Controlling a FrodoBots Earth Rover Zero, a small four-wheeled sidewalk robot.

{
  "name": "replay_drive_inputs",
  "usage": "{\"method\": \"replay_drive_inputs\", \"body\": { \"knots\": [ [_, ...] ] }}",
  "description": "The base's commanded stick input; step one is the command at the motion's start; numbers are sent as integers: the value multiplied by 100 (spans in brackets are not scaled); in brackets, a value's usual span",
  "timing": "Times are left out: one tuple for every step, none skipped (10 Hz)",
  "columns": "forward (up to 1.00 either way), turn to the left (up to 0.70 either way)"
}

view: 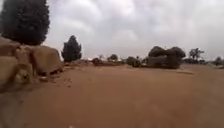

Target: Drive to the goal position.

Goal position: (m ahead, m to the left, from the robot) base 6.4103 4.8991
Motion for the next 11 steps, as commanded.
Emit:
{"method": "replay_drive_inputs", "body": {
  "knots": [
    [50,0],
    [50,0],
    [50,0],
    [50,0],
    [50,0],
    [50,0],
    [50,0],
    [50,0],
    [50,0],
    [50,0],
    [50,0]
  ]
}}
